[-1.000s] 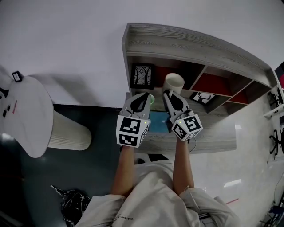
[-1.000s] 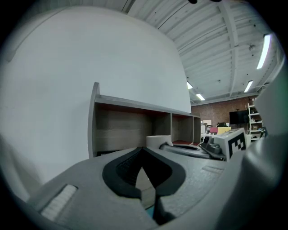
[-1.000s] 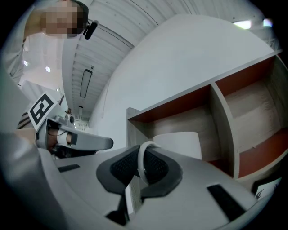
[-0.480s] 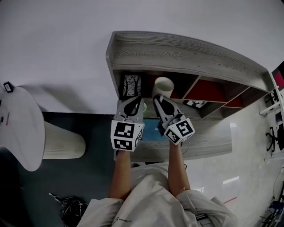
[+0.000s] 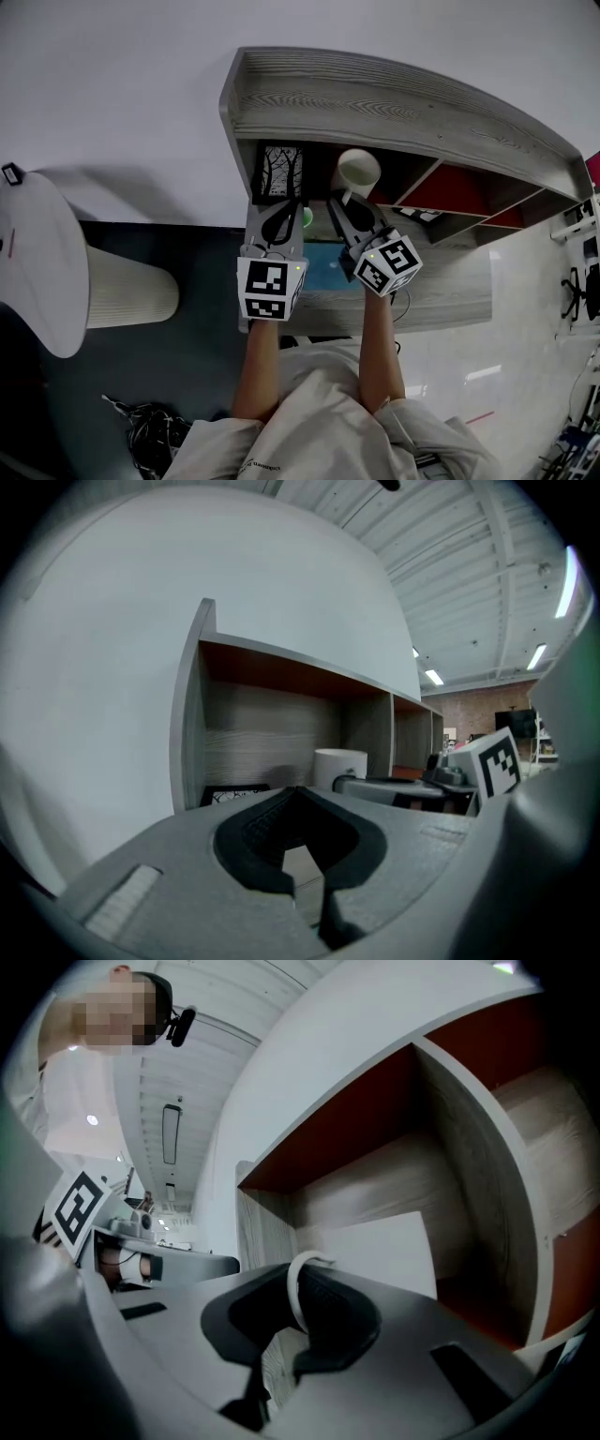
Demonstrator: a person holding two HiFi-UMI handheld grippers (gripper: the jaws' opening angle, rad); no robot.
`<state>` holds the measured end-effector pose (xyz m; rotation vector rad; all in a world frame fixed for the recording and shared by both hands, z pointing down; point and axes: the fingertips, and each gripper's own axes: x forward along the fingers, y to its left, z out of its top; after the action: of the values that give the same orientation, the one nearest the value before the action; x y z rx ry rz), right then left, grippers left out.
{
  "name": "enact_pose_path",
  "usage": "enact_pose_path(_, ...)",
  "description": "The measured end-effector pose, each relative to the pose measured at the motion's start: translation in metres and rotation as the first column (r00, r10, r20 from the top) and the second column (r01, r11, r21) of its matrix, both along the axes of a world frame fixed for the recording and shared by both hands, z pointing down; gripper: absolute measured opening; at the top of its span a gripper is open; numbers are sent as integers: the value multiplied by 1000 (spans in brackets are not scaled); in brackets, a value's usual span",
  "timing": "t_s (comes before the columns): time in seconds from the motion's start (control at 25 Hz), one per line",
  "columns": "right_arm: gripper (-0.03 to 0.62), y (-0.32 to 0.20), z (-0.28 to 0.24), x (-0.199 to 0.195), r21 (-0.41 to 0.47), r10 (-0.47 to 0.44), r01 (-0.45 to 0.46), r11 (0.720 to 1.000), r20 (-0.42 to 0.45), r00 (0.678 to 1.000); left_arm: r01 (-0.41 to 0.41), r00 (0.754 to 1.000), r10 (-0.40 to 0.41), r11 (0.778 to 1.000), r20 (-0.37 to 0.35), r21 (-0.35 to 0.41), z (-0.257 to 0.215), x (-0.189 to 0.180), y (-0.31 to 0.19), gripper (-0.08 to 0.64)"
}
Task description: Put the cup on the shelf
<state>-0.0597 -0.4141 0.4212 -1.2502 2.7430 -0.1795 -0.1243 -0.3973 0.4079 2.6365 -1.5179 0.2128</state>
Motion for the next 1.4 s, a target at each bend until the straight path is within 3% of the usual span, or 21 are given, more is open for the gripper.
enact_pose_path(0.32,32,-22,5,10,-27,109,-112,993,-115,987,-19,1000,19,1000,-1,-11,7,13,-7,11)
enact_pose_path(0.56,37,-21,5,17,-51,129,-135,989,-111,985,-43,999,43,999,4,-17,9,23,-11,11)
enact_pose_path(0.92,76,-30,4,12,-69,97,-103,992,-76,992,-60,998,60,998,-12,-7,5,28,-18,11)
enact_pose_path(1.12,95,-34,2,6,-80,47,-56,995,-112,993,-69,998,69,998,-16,-3,2,34,-27,11)
enact_pose_path(1.4,103,-33,5,15,-86,63,-75,993,-140,988,-97,995,97,995,-15,2,0,44,-33,11)
